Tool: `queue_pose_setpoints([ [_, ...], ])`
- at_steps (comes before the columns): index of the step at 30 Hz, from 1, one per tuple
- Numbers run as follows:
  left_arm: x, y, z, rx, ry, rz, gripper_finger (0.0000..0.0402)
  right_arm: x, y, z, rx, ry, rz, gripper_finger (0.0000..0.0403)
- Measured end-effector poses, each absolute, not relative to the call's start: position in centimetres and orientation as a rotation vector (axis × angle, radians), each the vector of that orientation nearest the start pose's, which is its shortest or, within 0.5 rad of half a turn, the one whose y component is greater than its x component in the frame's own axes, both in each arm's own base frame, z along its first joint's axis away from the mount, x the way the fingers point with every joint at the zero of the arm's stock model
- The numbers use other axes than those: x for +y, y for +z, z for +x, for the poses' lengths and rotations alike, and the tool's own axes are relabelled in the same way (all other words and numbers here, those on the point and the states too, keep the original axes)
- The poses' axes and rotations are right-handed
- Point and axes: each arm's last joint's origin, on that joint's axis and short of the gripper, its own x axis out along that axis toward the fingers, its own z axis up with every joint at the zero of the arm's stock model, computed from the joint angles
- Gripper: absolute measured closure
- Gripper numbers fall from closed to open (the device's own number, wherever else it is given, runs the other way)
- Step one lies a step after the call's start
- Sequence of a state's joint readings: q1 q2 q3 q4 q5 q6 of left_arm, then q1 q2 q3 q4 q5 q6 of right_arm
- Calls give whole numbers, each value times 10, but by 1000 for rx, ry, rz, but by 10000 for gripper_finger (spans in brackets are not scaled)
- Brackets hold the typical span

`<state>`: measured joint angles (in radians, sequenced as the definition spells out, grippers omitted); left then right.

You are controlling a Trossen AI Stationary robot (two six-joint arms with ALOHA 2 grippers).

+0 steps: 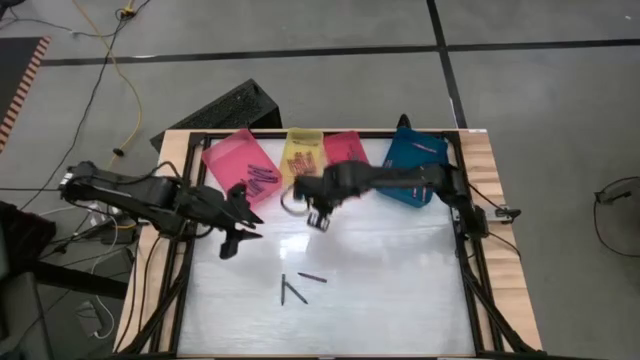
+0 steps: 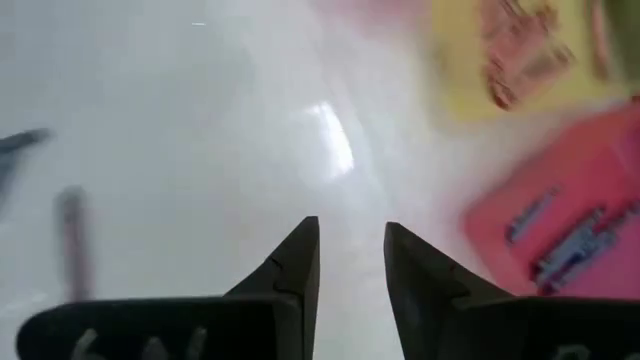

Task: Sort crayons
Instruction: Put the violet crayon into the pink bin

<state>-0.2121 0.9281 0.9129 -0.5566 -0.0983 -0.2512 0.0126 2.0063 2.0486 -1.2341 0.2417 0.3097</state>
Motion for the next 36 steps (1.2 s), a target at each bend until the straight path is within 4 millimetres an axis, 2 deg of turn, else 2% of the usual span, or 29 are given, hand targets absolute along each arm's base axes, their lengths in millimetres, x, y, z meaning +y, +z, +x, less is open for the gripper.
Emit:
queue_pose_setpoints([
  [4, -36, 305, 192, 388, -26, -261, 237, 54, 349, 397, 1026, -318, 145, 294],
  [6, -33, 310, 196, 281, -26, -278, 237, 82, 359, 390, 955, -295, 157, 295],
  [9, -30, 325, 201, 107, -44, -246, 237, 123, 361, 381, 865, -326, 105, 295],
  [13, -32, 351, 200, -149, -127, -147, 237, 170, 335, 375, 810, -386, 15, 295],
  [18, -33, 379, 195, -232, -197, -34, 237, 207, 303, 369, 788, -356, -8, 295],
  [22, -31, 403, 189, -164, -151, 11, 237, 216, 287, 368, 807, -326, -10, 295],
  [28, -25, 433, 179, 61, 2, 97, 237, 199, 264, 386, 865, -224, 21, 295],
  [32, -24, 435, 175, 266, 82, 61, 237, 178, 250, 402, 855, -149, -35, 295],
  [36, -28, 428, 172, 453, 85, 1, 237, 153, 251, 419, 833, -61, -73, 295],
])
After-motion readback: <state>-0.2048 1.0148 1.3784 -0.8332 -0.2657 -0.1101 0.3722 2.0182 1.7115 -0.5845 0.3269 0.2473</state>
